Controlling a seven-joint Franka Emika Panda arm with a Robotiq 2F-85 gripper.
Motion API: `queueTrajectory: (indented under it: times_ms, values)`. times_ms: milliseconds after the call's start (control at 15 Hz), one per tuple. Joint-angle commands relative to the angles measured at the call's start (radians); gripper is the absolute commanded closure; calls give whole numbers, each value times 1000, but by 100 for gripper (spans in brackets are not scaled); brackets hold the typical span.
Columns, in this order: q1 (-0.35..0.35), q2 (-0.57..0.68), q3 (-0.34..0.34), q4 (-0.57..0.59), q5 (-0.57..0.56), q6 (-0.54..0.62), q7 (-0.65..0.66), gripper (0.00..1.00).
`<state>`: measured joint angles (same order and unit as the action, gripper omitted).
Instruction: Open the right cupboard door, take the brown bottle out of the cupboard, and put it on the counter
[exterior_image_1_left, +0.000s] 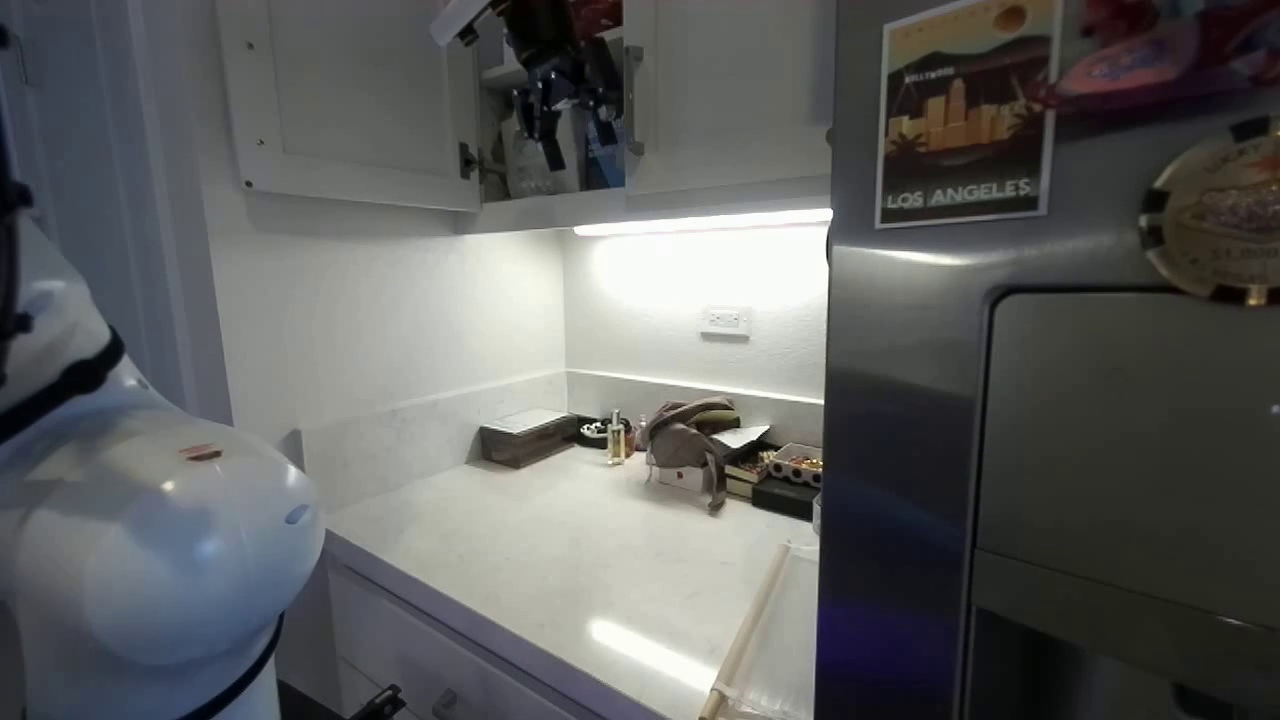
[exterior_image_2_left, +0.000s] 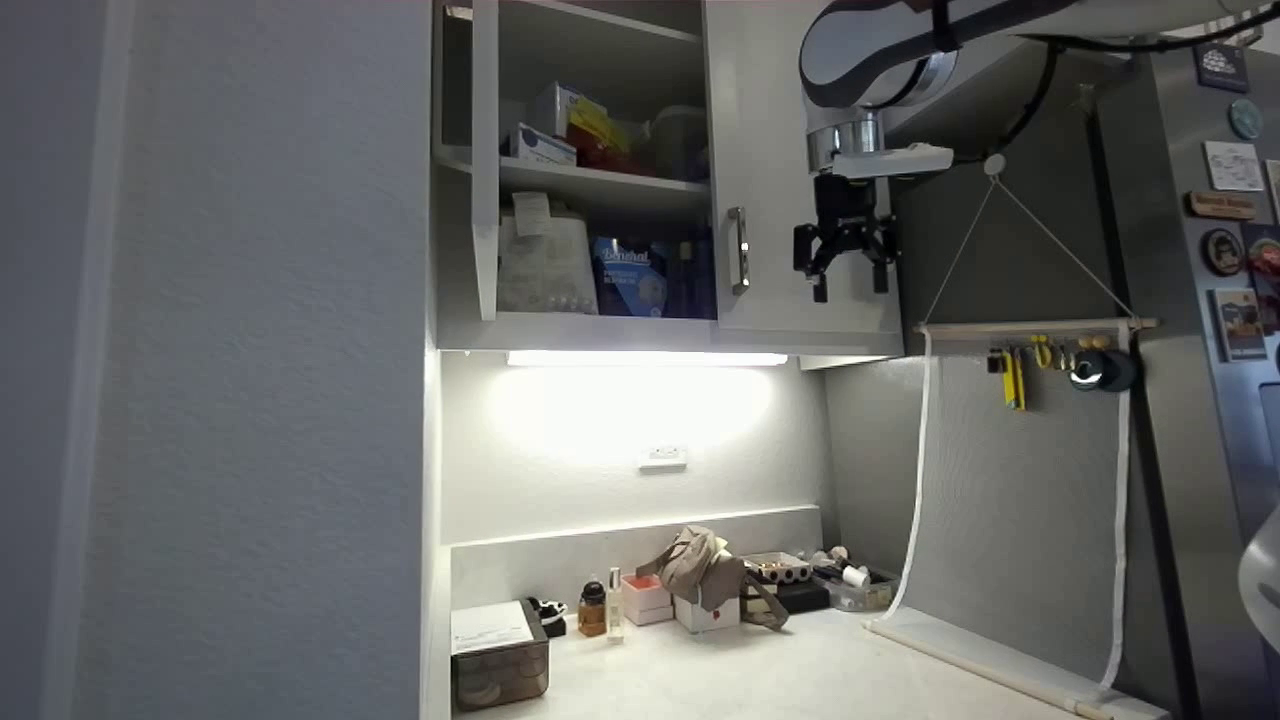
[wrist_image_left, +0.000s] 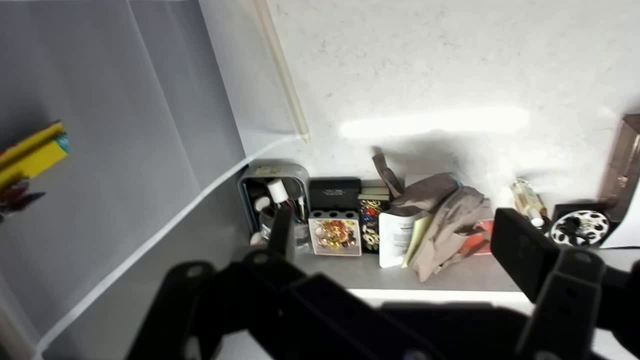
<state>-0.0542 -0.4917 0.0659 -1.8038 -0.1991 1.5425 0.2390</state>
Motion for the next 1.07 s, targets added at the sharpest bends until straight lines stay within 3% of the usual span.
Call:
queueTrajectory:
  times_ms: [0, 467, 533, 1000]
  values:
    - [31, -3, 57, 21, 16, 68, 64, 0]
    - [-5, 44, 254, 18, -112, 240, 515, 0]
    - [28, 27, 211, 16, -78, 191, 435, 0]
    - [32, 34, 206, 16, -84, 198, 450, 0]
